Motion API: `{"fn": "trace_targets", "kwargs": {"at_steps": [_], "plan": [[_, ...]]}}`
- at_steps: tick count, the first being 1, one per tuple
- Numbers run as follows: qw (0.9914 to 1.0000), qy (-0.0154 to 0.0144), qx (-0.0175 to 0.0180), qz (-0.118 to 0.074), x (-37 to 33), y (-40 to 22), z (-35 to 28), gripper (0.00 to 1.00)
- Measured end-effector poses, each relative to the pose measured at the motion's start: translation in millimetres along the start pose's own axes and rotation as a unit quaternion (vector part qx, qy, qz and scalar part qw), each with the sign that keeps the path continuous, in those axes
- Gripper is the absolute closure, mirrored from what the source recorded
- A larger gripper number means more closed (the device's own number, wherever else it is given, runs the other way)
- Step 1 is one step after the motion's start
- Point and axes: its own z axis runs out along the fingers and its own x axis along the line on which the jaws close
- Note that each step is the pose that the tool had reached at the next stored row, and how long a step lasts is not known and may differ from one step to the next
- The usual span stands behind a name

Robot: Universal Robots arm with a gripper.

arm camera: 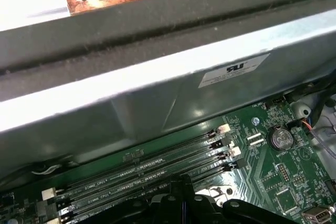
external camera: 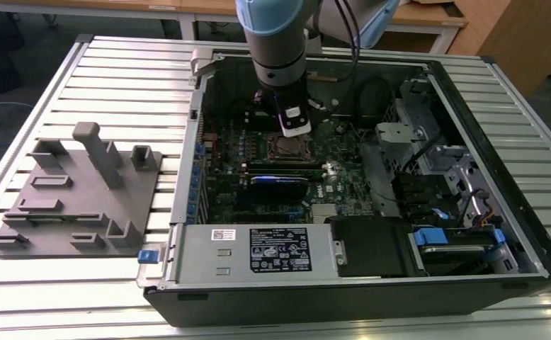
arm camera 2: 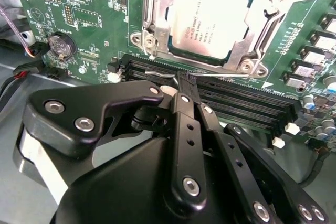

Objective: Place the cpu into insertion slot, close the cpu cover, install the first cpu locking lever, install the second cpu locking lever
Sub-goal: 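Install the first cpu locking lever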

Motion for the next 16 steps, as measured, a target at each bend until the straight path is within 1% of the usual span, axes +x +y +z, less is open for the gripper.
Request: {"fn": "trace_targets", "kwargs": {"at_steps": [4,5,8,12,16], "plan": [[0.99999,-0.0014,0.0038,-0.001,-0.4,-0.1,0.8,0.89],[0.99998,-0.0021,0.0056,-0.001,-0.6,-0.2,1.4,0.89],[0.99995,-0.0036,0.0094,-0.001,-0.7,0.0,2.1,0.89],[0.99994,-0.0042,0.0105,-0.001,-0.9,0.4,2.2,0.89],[0.99993,-0.0048,0.0111,0.001,-3.2,1.8,3.1,0.89]]}}
